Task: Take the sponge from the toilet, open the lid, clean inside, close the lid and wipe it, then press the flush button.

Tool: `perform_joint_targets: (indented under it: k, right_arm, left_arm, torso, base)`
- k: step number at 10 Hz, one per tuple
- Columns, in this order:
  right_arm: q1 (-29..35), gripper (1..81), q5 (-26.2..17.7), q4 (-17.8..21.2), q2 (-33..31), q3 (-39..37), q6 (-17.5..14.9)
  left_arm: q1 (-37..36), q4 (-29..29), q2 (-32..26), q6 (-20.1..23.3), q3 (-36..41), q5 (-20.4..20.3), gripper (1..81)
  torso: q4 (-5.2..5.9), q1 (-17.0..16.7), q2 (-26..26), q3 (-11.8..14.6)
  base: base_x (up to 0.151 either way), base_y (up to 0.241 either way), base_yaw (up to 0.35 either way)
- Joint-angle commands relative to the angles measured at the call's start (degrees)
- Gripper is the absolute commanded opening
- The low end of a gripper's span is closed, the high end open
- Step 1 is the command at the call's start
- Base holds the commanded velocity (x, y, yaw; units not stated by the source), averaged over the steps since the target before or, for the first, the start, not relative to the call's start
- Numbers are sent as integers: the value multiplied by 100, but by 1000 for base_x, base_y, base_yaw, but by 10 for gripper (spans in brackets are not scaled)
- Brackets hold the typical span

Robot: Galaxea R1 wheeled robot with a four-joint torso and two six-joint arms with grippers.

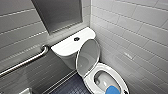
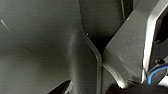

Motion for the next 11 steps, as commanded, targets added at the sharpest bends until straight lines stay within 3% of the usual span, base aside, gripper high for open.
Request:
perform_joint_targets:
  k: [1,6,9,11]
  right_arm:
    - [-117,10,122,-99,-608,638,5]
    - [-884,10,1046,-116,-1900,1587,-143]
    - [-840,10,1002,-125,-2024,2002,-558]
    - [-550,10,731,-134,-1999,2195,-690]
  left_arm:
    - [90,6,-62,29,136,459,811]
    - [90,15,-44,46,136,451,811]
    - [72,15,-27,37,136,451,811]
    - [72,23,8,46,136,451,811]
  torso:
    - [0,0,0,0]
    - [0,0,0,0]
    - [0,0,0,2]
    - [0,0,0,2]
  base:
    - [0,0,0]
    - [0,0,0]
    - [0,0,0]
    - [0,0,0]
